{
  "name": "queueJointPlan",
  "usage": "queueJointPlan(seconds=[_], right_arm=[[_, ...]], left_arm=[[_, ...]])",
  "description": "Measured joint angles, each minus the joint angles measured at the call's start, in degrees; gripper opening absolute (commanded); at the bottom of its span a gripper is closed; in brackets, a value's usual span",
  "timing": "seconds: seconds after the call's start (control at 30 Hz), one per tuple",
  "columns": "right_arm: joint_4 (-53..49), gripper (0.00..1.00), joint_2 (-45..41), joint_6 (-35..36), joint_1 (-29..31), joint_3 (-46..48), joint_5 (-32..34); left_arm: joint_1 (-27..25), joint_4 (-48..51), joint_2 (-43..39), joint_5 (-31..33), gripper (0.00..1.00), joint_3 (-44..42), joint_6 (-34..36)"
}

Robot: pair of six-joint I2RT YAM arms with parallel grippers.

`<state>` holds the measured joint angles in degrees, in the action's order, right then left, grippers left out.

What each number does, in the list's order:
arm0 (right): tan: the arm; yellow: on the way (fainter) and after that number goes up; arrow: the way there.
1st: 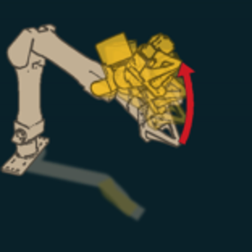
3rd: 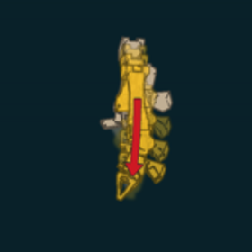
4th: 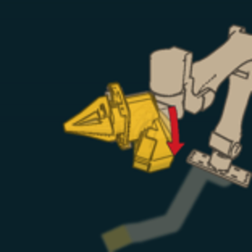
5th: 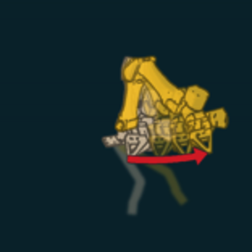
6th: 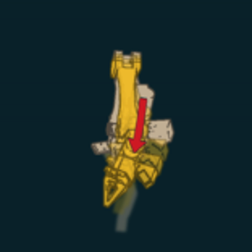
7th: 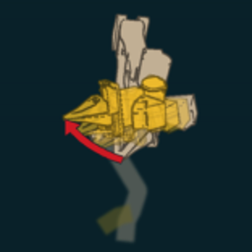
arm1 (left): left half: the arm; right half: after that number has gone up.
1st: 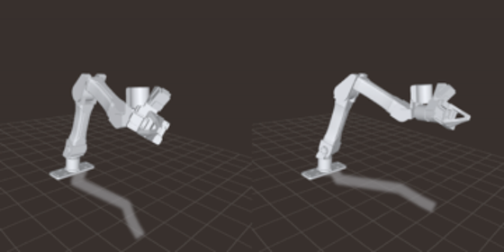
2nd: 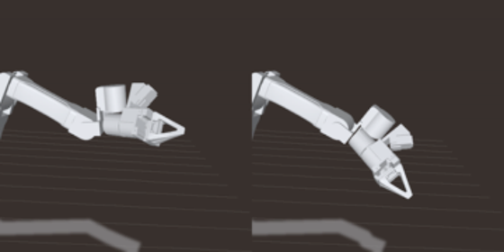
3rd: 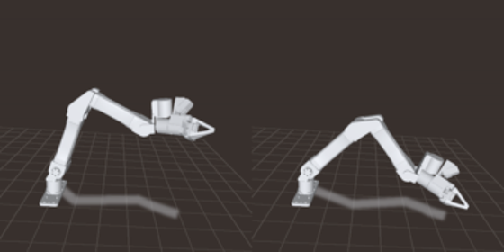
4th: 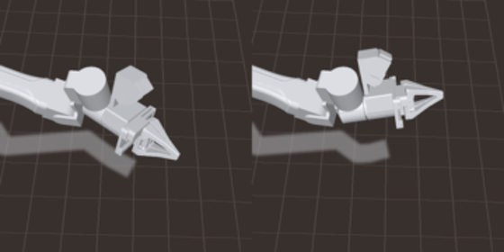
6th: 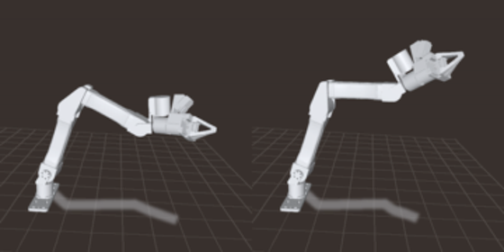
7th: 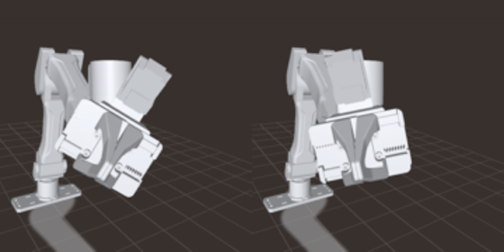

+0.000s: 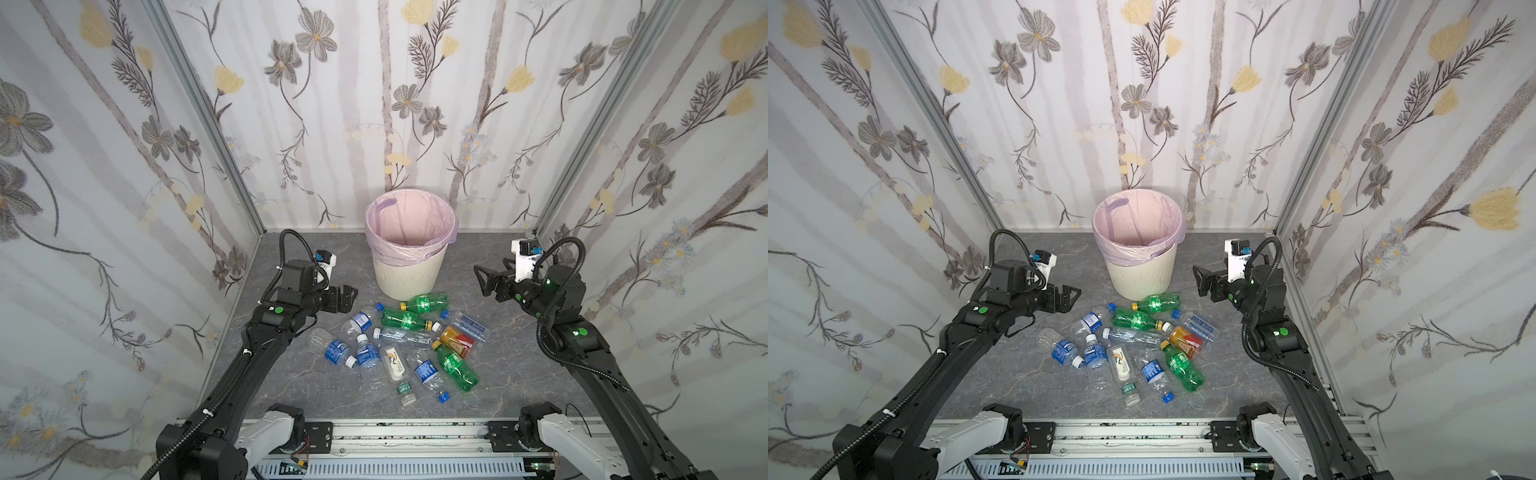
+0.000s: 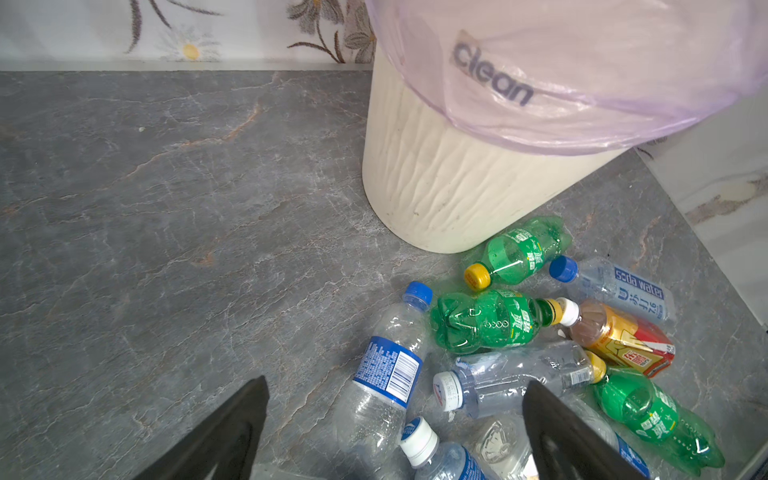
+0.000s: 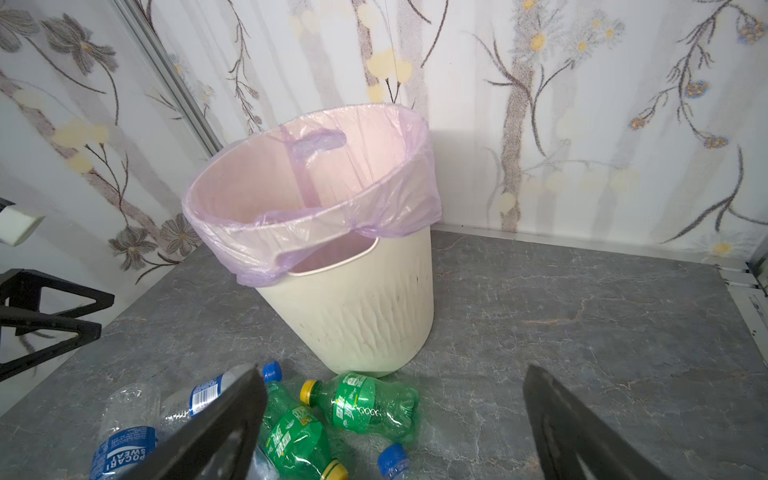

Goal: Throw the plastic bottles in the bin
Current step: 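Draw the right gripper back while the left gripper reaches for a water bottle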

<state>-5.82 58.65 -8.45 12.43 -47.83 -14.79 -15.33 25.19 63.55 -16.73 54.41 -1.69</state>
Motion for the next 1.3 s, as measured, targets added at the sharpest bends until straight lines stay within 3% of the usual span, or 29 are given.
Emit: queueJointPlan(seconds=[0.27, 0.5, 1.3], right_arm=[[-0.4, 0.99, -5.0, 0.6, -1.0, 4.0, 1.1], [-0.2, 0.99, -5.1, 1.5, -1.3, 4.0, 1.6], [0.9, 0.98, -7.0, 3.0, -1.9, 8.2, 1.6]], left_arm=[[-4.0, 1.9, 7.1, 3.6, 0.86, 0.6, 2.6], [-6.8, 2.5, 14.5, 6.4, 0.85, 0.9, 2.6], [-9.4, 2.0, 33.9, 7.0, 0.70, 5.6, 1.1]])
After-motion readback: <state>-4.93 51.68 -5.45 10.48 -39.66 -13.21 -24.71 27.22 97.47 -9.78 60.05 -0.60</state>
